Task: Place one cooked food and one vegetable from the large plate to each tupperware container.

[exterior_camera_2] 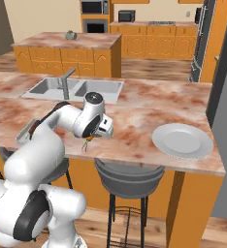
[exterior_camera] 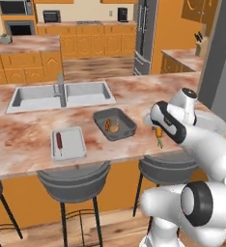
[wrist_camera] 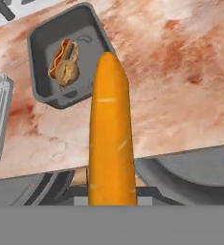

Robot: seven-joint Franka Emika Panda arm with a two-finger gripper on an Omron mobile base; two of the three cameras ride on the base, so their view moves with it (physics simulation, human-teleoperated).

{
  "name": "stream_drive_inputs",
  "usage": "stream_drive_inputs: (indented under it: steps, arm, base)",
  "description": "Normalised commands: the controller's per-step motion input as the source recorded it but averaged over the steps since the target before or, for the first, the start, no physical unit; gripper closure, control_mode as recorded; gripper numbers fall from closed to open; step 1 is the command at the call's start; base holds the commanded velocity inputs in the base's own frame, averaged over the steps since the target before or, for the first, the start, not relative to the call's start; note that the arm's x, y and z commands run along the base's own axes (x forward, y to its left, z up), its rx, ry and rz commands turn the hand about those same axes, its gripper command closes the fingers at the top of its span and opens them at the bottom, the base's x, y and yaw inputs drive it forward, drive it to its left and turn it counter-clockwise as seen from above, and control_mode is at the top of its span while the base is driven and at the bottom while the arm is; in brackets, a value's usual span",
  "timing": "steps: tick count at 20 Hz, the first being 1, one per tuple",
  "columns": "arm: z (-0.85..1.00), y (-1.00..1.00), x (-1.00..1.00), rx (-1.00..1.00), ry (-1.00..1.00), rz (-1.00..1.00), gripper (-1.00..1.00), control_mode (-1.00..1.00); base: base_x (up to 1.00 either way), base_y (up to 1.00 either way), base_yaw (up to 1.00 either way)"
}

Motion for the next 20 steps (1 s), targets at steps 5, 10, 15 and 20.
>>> stream_drive_inputs:
  steps: [5, 10, 15, 20]
  arm:
    - [0.0, 0.0, 0.0, 0.0, 0.0, 0.0, 1.0, 1.0]
    - [0.0, 0.0, 0.0, 0.0, 0.0, 0.0, 1.0, 1.0]
    - [0.0, 0.0, 0.0, 0.0, 0.0, 0.0, 1.0, 1.0]
    - [0.0, 0.0, 0.0, 0.0, 0.0, 0.0, 1.0, 1.0]
  base:
    - [-0.38, 1.0, -0.09]
    - [0.36, 1.0, -0.05]
    - [1.0, 0.67, 0.0]
    - [1.0, 0.03, 0.02]
